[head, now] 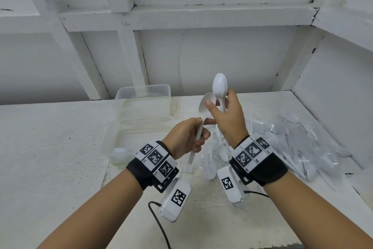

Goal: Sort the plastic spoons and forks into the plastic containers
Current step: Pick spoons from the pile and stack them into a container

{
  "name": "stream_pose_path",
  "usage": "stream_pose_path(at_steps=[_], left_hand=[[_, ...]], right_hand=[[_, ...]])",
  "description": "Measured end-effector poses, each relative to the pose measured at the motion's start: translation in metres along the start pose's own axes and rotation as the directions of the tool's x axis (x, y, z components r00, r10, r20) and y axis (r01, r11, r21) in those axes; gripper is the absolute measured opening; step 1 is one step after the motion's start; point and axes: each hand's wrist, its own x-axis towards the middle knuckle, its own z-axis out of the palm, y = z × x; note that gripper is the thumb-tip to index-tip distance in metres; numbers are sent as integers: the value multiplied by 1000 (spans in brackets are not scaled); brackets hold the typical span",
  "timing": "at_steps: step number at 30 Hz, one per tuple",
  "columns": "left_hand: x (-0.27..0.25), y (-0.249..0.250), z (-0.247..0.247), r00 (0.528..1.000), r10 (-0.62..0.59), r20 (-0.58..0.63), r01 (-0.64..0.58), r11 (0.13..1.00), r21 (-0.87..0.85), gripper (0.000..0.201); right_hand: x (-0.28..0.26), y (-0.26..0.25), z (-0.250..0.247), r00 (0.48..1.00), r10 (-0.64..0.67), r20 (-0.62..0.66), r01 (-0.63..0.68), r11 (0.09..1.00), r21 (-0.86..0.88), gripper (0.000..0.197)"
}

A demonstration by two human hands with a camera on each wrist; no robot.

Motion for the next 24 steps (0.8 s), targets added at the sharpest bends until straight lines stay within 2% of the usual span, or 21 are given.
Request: stream_pose_path(at_steps=[2, 5, 8, 14, 17, 24], left_hand=[[-1, -3, -1, 1000, 16, -18, -16, 1000, 5, 38], [0, -3, 0, 987, 94, -130, -91, 996, 26, 33], [3, -1, 0, 957, 164, -238, -165, 986, 16, 31], [8, -5, 2, 939, 220, -264, -208, 975, 73, 28], [8, -8, -2, 918, 254, -305, -228, 966, 119, 23], [5, -3, -3, 904, 272, -330, -204, 953, 225, 24]], right_hand=[[0, -1, -1, 1000, -30, 2, 30, 997, -68, 21], [0, 5, 1, 997, -77, -27, 74, 992, -103, 10], [-6, 14, 6, 994, -108, -25, 104, 983, -149, 19], [-16, 22, 22, 989, -145, -43, 131, 965, -225, 24], [-14, 21, 23, 992, -110, -57, 95, 970, -224, 24], [-14, 23, 26, 999, -21, -34, 18, 996, -90, 21]])
